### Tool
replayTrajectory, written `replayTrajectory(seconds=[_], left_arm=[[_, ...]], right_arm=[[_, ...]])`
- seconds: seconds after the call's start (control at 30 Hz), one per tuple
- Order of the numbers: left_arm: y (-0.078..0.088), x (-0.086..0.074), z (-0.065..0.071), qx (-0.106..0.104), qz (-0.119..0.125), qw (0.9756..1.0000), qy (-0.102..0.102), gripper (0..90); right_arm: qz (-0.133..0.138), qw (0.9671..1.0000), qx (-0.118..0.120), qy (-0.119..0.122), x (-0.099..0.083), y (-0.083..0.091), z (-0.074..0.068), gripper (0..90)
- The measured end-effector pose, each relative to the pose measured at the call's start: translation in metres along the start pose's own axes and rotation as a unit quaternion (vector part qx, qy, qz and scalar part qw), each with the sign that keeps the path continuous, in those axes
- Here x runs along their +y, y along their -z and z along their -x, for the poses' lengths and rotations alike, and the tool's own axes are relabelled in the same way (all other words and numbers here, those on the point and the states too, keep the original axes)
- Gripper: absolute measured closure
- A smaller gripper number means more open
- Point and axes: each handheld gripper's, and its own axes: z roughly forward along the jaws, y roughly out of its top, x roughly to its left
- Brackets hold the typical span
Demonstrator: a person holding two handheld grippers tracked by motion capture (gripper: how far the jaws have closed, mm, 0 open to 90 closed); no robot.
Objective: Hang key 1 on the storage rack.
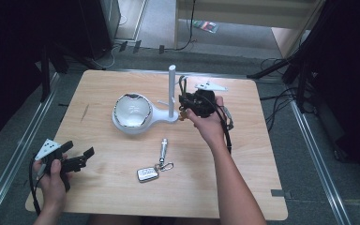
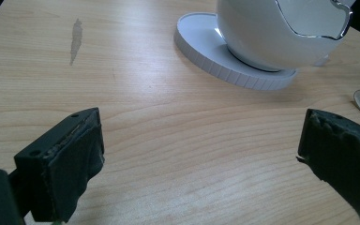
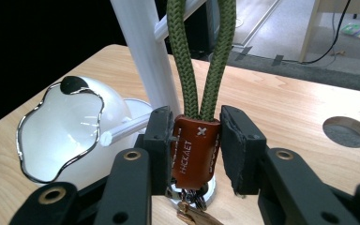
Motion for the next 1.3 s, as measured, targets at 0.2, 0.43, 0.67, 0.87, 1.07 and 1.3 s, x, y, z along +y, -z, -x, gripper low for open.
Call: replayTrajectory(seconds=[0.2,0.43,0.67,0.87,1.07,1.3], left_arm=[[0.000,0.000,0.000,-0.002,-0.001,1.0000,0.000,1.2],[0.000,0.000,0.000,-0.002,0.000,1.0000,0.001,1.2],[0.000,0.000,0.000,-0.002,-0.001,1.0000,0.000,1.2],[0.000,0.000,0.000,-0.003,-0.001,1.0000,-0.001,1.2],[0.001,-0.001,0.000,-0.006,-0.001,1.0000,0.001,1.2],[0.001,-0.001,0.001,-0.006,-0.002,1.0000,0.000,1.2]], right_arm=[[0.004,1.0000,-0.004,-0.005,0.003,0.007,-0.002,63.4],[-0.010,0.9998,-0.018,0.000,0.004,0.016,-0.008,61.6],[-0.044,0.9985,-0.031,-0.007,0.000,0.024,-0.019,60.7],[-0.077,0.9954,-0.054,-0.022,-0.007,0.029,-0.026,59.9],[-0.117,0.9896,-0.074,-0.039,-0.020,0.030,-0.030,55.5],[-0.171,0.9794,-0.084,-0.066,-0.029,0.030,-0.038,51.7]])
